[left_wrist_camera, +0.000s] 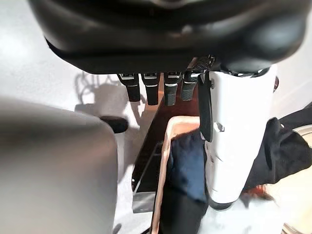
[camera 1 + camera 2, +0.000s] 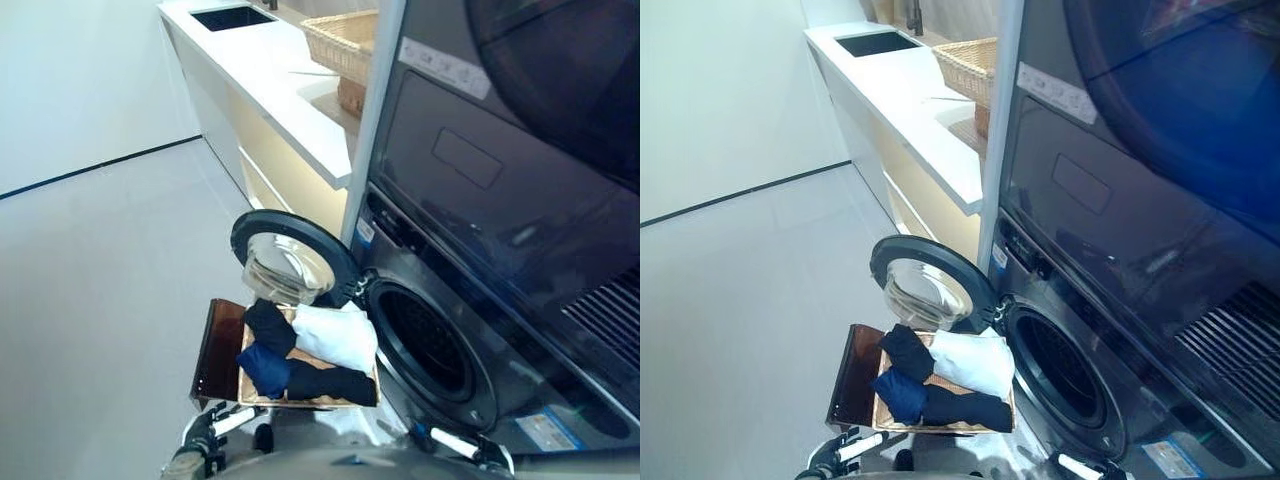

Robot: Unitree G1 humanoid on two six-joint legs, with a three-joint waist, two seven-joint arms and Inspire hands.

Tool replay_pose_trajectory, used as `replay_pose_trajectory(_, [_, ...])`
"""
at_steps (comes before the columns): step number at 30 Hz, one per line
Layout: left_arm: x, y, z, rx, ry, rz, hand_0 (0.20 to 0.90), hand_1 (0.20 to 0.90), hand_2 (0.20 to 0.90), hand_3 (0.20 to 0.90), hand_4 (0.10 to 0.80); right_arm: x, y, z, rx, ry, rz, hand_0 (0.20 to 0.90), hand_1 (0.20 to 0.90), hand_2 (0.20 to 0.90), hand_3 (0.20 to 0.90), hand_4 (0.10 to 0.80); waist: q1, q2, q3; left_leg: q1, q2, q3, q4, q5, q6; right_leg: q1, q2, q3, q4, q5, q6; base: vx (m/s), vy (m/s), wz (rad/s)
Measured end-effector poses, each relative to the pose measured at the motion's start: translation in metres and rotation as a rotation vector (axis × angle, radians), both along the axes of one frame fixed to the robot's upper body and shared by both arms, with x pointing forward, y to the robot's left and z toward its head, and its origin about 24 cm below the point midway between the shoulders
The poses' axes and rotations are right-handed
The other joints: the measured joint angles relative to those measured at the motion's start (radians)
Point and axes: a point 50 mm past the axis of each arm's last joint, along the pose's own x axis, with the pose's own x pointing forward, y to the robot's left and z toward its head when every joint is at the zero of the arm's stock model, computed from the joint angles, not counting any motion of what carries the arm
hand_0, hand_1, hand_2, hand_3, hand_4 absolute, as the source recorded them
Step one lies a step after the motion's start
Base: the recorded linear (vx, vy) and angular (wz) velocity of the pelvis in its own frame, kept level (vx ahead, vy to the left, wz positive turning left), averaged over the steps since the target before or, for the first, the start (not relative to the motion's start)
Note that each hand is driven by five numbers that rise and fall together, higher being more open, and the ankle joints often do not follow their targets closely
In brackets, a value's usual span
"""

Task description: Pick up the clothes and place them into the washing machine

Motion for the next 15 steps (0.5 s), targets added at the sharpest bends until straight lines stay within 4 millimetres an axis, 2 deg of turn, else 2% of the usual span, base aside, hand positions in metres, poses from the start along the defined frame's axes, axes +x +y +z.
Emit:
replay_pose_trajectory(2, [0.001,0.004,0.001,0.012,-0.005,-0.002,0.9,0.9,0.9,0.9,0.8,-0.003,0.002,-0.001,0.007,0.006,-0.005,0.9,0.9,0.9,0.9,0.8,-0.001,-0.006,-0.005,0.031,-0.034,0.021,-0.033,0.003,0.031,0.002,-0.036,0.012,0.019,-0.023,0.033,0.108,0.185,-0.26])
replay_pose_trajectory(5, [0.006,0.014,0.004,0.038,-0.016,-0.004,0.9,0.9,0.9,0.9,0.8,-0.005,0.009,-0.003,0.025,0.013,-0.008,0.9,0.9,0.9,0.9,0.8,0.003,-0.02,-0.012,0.041,-0.064,0.04,-0.033,-0.008,0.049,-0.001,-0.067,0.022,0.034,-0.042,0.059,0.08,0.139,-0.21])
replay_pose_trajectory(10, [0.002,0.024,0.006,0.063,-0.008,0.001,0.9,0.9,0.9,0.9,0.8,-0.001,0.016,-0.005,0.044,0.005,-0.005,0.9,0.9,0.9,0.9,0.8,0.006,-0.02,-0.042,0.051,-0.084,0.056,-0.033,-0.033,0.072,0.0,-0.085,0.036,0.039,-0.053,0.079,0.065,0.111,-0.11])
replay_pose_trajectory(15, [-0.008,0.023,0.004,0.058,0.017,0.005,0.9,0.9,0.9,0.9,0.8,0.003,0.018,-0.005,0.048,-0.004,-0.001,0.9,0.9,0.9,0.9,0.8,0.028,-0.028,-0.054,0.068,-0.09,0.071,-0.033,-0.051,0.076,0.002,-0.089,0.058,0.053,-0.061,0.088,0.078,0.101,0.02])
